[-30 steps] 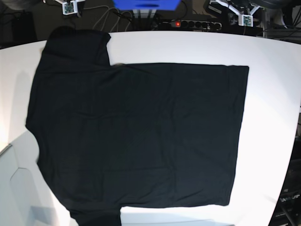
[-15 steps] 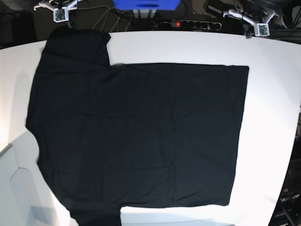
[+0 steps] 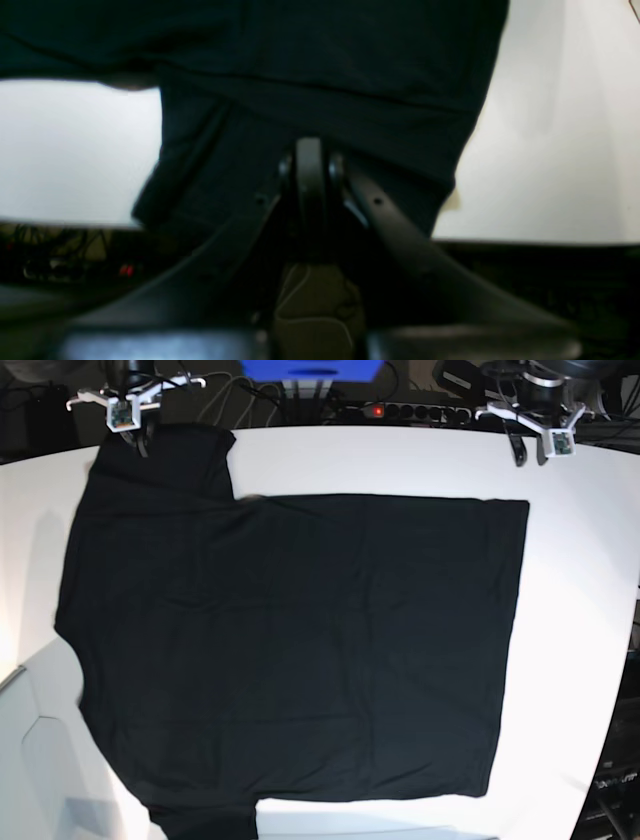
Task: Fold the T-shirt properly
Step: 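Grasp the shoulder corners of the black T-shirt with both grippers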
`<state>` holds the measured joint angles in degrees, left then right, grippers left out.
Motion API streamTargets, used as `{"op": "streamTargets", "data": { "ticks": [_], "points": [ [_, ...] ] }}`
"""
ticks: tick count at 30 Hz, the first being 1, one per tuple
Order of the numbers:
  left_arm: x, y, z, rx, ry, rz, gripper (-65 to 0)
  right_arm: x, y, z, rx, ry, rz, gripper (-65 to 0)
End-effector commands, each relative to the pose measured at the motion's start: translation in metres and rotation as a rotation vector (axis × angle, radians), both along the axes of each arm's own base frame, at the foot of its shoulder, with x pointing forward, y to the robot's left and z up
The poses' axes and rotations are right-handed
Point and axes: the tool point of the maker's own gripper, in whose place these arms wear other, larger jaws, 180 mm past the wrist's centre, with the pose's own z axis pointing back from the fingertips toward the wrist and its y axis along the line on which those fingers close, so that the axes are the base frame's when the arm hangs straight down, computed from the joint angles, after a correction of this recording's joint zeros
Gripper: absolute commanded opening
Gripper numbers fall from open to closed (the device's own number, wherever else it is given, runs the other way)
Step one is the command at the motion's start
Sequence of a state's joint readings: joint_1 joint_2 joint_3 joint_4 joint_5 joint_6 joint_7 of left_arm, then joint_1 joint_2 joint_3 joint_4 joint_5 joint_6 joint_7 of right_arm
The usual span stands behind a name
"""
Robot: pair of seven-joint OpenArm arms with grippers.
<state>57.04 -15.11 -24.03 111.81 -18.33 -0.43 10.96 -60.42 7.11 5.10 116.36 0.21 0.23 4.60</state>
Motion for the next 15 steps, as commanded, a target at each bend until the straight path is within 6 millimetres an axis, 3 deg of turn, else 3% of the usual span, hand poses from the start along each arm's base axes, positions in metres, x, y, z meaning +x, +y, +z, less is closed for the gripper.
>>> {"op": "streamTargets", "data": {
  "ticks": [1, 8, 12, 15],
  "points": [
    [0.008, 0.002, 0.009, 0.012, -0.038, -0.009, -42.1, 0.006, 0.001, 0.01, -0.004, -0.047, 0.01, -64.0],
    [0.031, 0.002, 0.015, 0.011, -0.105, -0.004, -41.6, 0.02, -0.001, 0.009, -0.006, -0.069, 0.007, -45.7],
    [0.04, 0.011, 0.004, 0.01, -0.109, 0.024, -40.4, 0.023, -0.004, -0.003, -0.011, 0.0, -0.009, -41.0],
    [0.044, 0.019, -0.007, 0.009, -0.101, 0.048, -33.6, 0.022, -0.004, -0.005, -0.012, 0.012, -0.01, -40.6]
  ]
}}
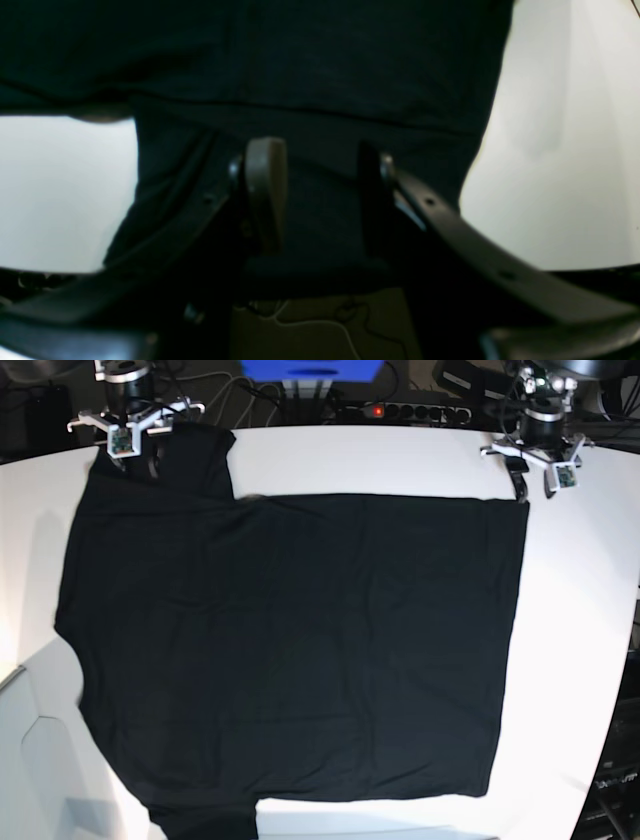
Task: Fold the T-shirt properly
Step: 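Grasp the shoulder corners of the black T-shirt with both grippers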
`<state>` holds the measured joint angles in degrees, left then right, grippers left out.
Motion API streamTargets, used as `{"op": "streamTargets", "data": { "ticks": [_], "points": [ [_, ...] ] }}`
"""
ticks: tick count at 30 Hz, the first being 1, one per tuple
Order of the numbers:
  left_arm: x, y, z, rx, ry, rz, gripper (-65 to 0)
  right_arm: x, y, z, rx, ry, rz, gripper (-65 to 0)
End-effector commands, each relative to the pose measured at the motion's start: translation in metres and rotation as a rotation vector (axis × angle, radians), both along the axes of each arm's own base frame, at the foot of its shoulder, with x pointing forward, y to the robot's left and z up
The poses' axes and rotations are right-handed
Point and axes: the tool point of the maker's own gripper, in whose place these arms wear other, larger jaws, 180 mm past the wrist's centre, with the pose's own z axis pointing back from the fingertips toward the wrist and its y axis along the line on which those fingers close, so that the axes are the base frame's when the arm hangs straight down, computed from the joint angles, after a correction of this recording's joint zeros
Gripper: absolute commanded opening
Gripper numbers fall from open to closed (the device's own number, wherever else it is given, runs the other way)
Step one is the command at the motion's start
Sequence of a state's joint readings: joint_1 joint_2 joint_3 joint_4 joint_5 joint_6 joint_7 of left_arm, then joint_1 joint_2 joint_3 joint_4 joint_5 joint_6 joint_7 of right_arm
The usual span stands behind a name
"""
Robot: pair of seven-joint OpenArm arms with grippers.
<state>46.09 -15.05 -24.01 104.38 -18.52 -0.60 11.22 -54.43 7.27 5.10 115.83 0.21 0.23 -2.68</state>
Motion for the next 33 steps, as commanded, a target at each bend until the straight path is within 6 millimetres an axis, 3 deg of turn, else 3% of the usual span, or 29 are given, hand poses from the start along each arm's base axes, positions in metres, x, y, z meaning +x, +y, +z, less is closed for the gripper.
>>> {"op": "streamTargets", "data": {
  "ticks": [1, 4, 8, 14, 21, 28, 33],
  "points": [
    [0.005, 0.004, 0.006, 0.017, -0.029, -0.001, -30.7, 0.001, 0.0, 0.007, -0.006, -0.02, 0.009, -40.5],
    [0.008, 0.011, -0.004, 0.014, -0.02, 0.023, -24.9, 0.005, 0.0, 0.007, -0.007, -0.027, 0.008, -40.5],
    [0.02, 0.021, -0.017, 0.005, -0.025, 0.053, -25.0, 0.005, 0.0, 0.007, -0.007, -0.027, 0.01, -40.5],
    [0.039, 0.006, -0.03, -0.103, -0.044, -0.015, -25.1, 0.005, -0.001, 0.007, -0.009, -0.027, 0.009, -40.5],
    [0.031, 0.012, -0.044, -0.113, -0.009, 0.012, -25.1, 0.005, -0.002, 0.007, -0.01, -0.027, 0.008, -40.5],
    [0.024, 0.013, -0.052, -0.122, 0.015, 0.016, -25.3, 0.005, -0.024, 0.012, -0.064, -0.034, -0.027, -40.5],
    [0.023, 0.01, -0.056, -0.128, 0.024, 0.013, -36.8, 0.004, -0.04, 0.016, -0.098, -0.038, -0.055, -40.5]
  ]
}}
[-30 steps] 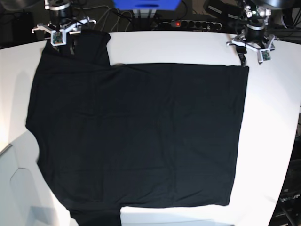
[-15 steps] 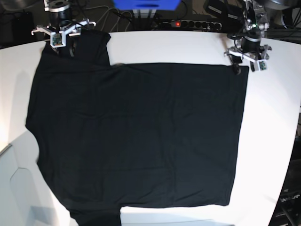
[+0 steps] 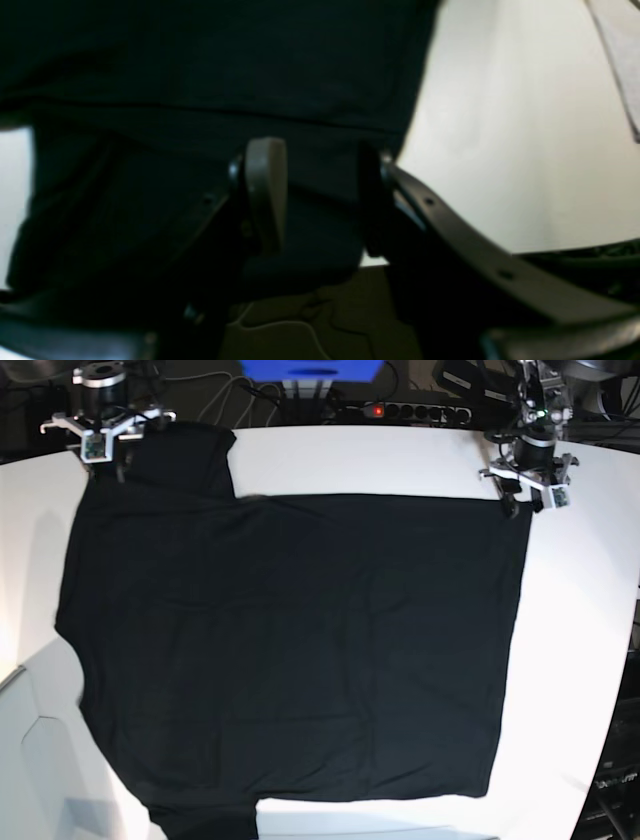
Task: Fold the T-shirt properly
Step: 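Grasp the shoulder corners of the black T-shirt with both grippers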
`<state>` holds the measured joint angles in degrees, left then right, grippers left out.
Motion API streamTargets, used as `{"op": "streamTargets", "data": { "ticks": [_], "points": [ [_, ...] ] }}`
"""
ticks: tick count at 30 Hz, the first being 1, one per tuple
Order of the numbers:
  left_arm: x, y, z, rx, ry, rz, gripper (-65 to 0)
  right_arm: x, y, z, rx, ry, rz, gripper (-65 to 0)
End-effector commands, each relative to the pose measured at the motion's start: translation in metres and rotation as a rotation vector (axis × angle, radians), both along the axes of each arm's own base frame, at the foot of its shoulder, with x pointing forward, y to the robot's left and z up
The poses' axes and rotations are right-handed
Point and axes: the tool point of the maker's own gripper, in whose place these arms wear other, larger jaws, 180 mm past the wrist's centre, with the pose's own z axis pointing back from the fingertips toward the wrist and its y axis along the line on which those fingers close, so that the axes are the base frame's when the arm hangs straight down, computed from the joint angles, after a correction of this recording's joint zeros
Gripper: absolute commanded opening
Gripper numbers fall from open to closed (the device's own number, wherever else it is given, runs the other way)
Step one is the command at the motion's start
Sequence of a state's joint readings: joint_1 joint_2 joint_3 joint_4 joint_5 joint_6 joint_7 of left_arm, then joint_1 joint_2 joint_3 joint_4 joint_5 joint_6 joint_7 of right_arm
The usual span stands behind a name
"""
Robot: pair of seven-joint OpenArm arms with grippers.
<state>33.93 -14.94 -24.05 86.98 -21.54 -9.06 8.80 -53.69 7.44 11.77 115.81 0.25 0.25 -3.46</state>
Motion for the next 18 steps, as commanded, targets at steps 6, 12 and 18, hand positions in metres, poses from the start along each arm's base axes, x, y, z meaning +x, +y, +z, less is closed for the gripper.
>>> {"op": "streamTargets", "data": {
  "ticks": [6, 12, 18],
  "points": [
    [-0.003, 0.001, -0.002, 0.002, 0.024, -0.007, -54.1, -0.002, -0.004, -0.002, -0.006, 0.036, -0.013, -40.4],
    [-0.004, -0.001, -0.001, 0.001, 0.023, -0.012, -59.8, 0.0, -0.005, -0.021, 0.014, 0.15, -0.03, -40.4],
    [-0.009, -0.001, -0.003, 0.001, 0.034, -0.012, -60.1, 0.009, 0.005, -0.033, 0.043, 0.24, 0.038, -40.4]
  ]
}}
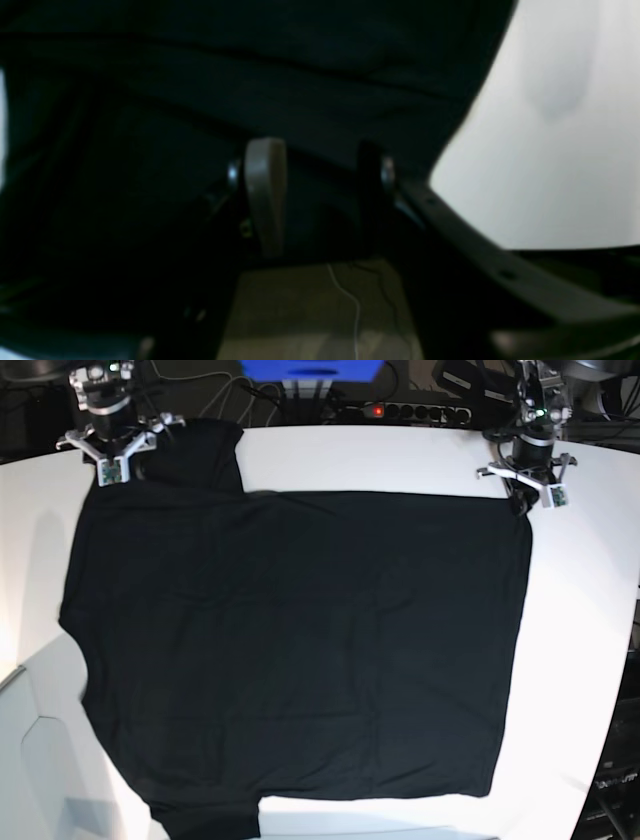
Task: Fold the T-shirt properly
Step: 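Grasp the shoulder corners of the black T-shirt with both grippers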
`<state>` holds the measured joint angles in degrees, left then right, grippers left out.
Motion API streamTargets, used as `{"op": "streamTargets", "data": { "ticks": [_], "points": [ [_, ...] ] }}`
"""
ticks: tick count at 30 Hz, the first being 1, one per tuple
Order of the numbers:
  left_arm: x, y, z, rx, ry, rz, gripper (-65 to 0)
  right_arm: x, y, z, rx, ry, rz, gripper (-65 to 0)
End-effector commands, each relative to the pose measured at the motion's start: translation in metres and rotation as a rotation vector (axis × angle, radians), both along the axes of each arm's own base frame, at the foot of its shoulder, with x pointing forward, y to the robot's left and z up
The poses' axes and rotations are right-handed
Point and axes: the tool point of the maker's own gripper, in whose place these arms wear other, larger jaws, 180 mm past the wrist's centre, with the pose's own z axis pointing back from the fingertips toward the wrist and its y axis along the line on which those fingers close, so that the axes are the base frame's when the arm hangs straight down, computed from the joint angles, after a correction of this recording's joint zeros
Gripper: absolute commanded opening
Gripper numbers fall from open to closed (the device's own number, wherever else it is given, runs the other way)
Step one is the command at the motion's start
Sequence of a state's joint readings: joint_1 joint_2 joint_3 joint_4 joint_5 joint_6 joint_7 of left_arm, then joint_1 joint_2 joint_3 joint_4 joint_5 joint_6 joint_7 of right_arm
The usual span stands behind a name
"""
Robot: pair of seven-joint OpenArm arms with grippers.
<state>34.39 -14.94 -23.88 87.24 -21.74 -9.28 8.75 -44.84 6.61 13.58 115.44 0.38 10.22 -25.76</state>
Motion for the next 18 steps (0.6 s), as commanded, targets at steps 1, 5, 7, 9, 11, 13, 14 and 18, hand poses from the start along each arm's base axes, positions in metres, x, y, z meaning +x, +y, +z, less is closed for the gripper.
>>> {"op": "streamTargets", "data": {
  "ticks": [1, 5, 7, 9, 11, 13, 14, 18],
  "points": [
    [-0.009, 0.002, -0.003, 0.007, 0.038, -0.006, -60.1, 0.003, -0.004, 0.006, -0.012, -0.023, -0.01, -40.2],
    [-0.009, 0.001, -0.002, 0.008, 0.034, -0.01, -60.2, 0.008, -0.026, 0.014, -0.048, -0.049, -0.079, -35.3],
    [-0.012, 0.001, -0.003, 0.008, 0.042, -0.01, -60.2, 0.008, -0.036, 0.017, -0.066, -0.056, -0.097, -33.0],
    [-0.012, 0.001, -0.003, 0.008, 0.042, -0.01, -60.2, 0.008, -0.038, 0.017, -0.071, -0.055, -0.096, -31.5],
    [-0.012, 0.001, -0.003, 0.008, 0.042, -0.01, -60.2, 0.006, -0.038, 0.017, -0.072, -0.05, -0.096, -29.8],
    [-0.012, 0.001, -0.003, 0.008, 0.042, -0.01, -60.2, 0.005, -0.037, 0.015, -0.07, -0.044, -0.094, -29.1],
    [-0.012, 0.001, -0.003, 0.008, 0.042, -0.01, -60.2, 0.003, -0.037, 0.011, -0.067, -0.034, -0.096, -28.9],
    [-0.012, 0.001, -0.003, 0.008, 0.042, -0.01, -60.2, -0.01, -0.043, -0.012, -0.056, 0.03, -0.121, -28.8]
  ]
}}
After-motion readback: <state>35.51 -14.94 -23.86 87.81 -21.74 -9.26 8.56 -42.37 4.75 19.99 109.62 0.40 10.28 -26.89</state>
